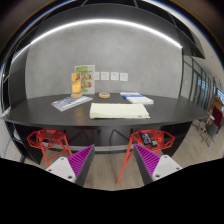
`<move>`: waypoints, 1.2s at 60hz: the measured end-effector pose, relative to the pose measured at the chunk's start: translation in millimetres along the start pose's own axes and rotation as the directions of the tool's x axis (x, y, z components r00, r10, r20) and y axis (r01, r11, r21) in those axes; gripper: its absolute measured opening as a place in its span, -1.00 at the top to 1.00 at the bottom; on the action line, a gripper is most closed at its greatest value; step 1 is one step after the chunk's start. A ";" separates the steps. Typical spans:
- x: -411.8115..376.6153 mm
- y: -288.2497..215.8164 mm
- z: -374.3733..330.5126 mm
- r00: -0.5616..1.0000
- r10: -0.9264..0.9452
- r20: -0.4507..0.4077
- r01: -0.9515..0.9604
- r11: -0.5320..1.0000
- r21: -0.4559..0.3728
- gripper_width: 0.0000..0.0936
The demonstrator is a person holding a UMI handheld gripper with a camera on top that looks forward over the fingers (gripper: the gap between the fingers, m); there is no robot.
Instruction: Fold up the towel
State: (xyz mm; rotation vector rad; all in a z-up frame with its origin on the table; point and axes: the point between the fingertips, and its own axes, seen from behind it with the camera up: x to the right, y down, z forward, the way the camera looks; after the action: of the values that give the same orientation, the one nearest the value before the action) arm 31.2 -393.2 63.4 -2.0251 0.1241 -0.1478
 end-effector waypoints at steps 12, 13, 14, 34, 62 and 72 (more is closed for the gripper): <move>-20.0 -24.5 45.4 0.996 0.015 0.089 -0.016 1.000 0.019 -0.73; -22.1 -27.5 51.9 0.995 0.009 0.096 -0.011 1.000 0.021 -0.73; -24.1 -30.7 58.8 0.995 0.002 0.101 -0.004 1.000 0.024 -0.73; -103.9 -98.1 234.8 0.958 -0.139 0.251 0.120 0.989 0.089 -0.43; -118.7 -103.8 353.0 0.950 -0.197 0.241 0.186 0.980 0.068 0.91; -115.9 -109.9 345.0 0.938 -0.114 0.327 0.106 0.993 0.041 0.98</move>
State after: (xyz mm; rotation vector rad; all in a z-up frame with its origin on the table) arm -25.7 -22.0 4.5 -2.0051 -0.2016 0.1199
